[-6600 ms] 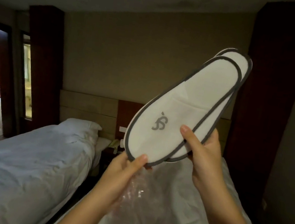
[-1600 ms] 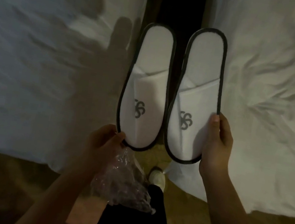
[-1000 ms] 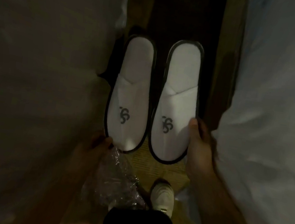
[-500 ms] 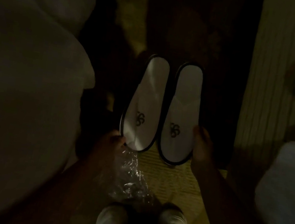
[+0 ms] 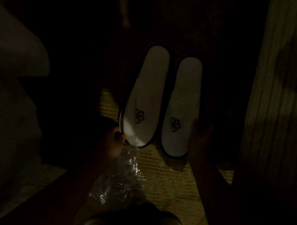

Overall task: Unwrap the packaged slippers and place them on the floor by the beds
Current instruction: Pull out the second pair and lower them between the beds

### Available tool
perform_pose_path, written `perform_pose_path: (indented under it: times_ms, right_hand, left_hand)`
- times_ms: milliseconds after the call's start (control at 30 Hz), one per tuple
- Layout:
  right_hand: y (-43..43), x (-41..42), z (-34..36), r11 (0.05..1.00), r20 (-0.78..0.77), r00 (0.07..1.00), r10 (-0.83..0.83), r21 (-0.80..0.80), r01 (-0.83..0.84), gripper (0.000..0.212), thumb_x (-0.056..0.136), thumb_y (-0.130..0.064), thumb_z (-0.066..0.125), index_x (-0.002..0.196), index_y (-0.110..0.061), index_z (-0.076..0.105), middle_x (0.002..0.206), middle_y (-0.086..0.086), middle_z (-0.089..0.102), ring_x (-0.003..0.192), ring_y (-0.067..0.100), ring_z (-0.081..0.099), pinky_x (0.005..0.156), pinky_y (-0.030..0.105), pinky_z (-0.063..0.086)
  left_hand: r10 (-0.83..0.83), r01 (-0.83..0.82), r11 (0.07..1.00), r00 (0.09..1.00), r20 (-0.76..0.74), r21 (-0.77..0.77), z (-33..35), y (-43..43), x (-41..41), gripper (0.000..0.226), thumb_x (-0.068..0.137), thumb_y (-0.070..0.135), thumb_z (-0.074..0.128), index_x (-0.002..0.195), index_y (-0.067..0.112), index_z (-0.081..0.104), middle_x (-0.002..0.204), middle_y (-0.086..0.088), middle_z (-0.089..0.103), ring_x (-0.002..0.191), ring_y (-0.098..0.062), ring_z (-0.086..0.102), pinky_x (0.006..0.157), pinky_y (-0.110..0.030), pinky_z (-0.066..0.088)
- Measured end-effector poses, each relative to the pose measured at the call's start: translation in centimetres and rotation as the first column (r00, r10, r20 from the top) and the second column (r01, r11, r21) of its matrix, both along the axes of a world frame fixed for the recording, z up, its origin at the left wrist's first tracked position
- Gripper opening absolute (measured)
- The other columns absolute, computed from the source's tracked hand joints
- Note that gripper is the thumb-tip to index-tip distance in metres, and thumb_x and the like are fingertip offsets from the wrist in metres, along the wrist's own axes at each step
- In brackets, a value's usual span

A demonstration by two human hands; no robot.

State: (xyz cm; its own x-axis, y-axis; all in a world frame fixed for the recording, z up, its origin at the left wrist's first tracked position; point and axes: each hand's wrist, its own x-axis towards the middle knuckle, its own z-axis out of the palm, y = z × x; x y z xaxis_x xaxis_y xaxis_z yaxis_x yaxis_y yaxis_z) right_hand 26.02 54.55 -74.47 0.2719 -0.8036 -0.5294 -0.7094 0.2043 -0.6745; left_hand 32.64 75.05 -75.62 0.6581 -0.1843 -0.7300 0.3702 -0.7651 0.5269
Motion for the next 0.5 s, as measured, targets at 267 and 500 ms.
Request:
perform_pose_path:
  times_ms: [267,500]
  right_hand:
    - [-0.2,0.2,0.0,0.996,-0.114,0.993,-0.028,-0.085,0.018,0.053,0.097,-0.025,0.054,0.142,-0.003,0.038,0.144,0.016,0.045,0.133,0.030,0.042,0.110,0.040,0.033]
    - [0.5,0.5,1.4,0.981,-0.110,0.992,0.058,-0.178,-0.077,0.047,0.095,-0.019,0.058,0.134,0.004,0.044,0.134,0.021,0.053,0.125,0.032,0.049,0.101,0.029,0.037]
  left_hand:
    - [-0.346,0.312,0.930,0.922,0.175,0.194,0.6,-0.4,1.0,0.033,0.094,0.023,0.059,0.094,-0.010,0.067,0.090,-0.025,0.067,0.088,-0.036,0.063,0.075,-0.034,0.038]
    - [-0.201,0.158,0.973,0.936,0.288,0.168,3.4,-1.0,2.6,0.027,0.092,0.017,0.062,0.086,-0.008,0.070,0.075,-0.015,0.068,0.069,-0.028,0.063,0.055,-0.014,0.034]
